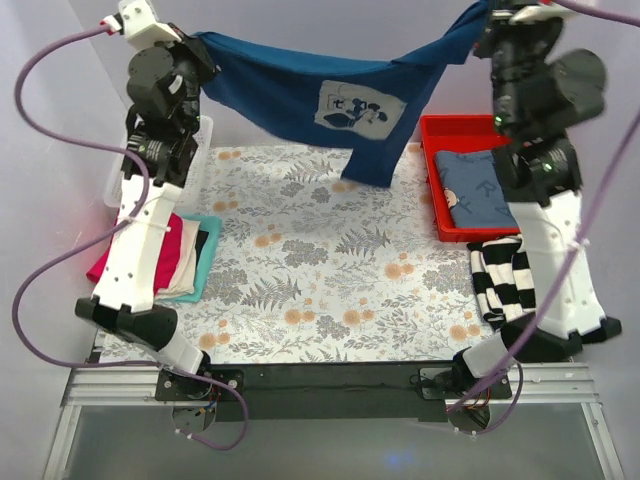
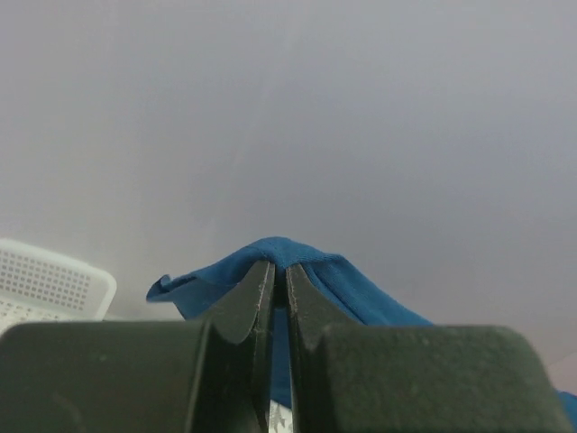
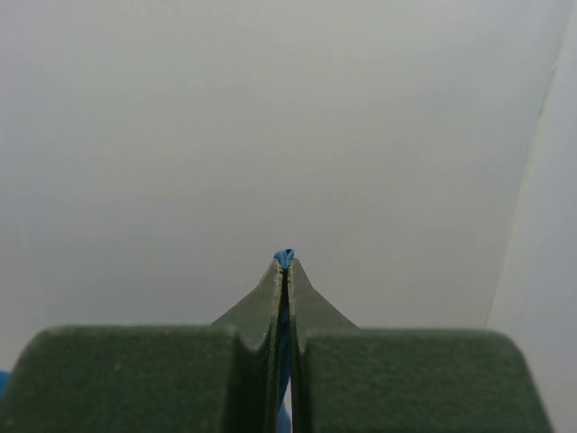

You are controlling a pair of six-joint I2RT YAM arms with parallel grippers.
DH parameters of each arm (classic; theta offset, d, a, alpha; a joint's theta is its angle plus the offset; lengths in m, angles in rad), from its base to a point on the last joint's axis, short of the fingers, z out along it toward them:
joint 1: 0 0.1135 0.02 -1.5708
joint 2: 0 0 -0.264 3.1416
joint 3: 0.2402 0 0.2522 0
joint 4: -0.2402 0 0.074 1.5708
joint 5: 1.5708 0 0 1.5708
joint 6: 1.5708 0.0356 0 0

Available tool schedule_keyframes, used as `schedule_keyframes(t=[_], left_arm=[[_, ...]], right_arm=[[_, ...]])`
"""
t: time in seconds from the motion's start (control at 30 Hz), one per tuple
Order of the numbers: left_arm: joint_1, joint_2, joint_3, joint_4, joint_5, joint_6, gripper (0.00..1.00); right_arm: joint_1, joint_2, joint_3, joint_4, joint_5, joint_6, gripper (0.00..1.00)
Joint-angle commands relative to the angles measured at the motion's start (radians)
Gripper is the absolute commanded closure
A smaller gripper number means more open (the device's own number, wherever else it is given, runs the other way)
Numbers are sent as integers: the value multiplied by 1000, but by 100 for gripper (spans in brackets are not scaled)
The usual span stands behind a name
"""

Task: Fold and stack the t-shirts
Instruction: Flatten out the tshirt

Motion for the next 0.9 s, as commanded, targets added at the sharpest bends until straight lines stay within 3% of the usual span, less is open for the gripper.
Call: schedule_keyframes(t=[0.0,0.3,0.43,0.6,0.73,0.87], left_arm=[[2,-151,-1,25,11,9,100],[2,-374,-82,-13,100,16,100],[2,-362,-21,-61,140,26,100],[2,-280,27,-93,152,43,100],[2,-248,-144,-49,134,33,100],[2,-233,-393,-20,96,-34,100]], right_arm=[[0,-151,-45,125,-32,6,99],[0,-426,-186,108,-149,54,99],[0,-443,-148,123,-193,59,99],[0,-341,-78,137,-201,49,99],[0,-244,-103,139,-177,57,99],[0,-173,-331,198,-158,81,99]])
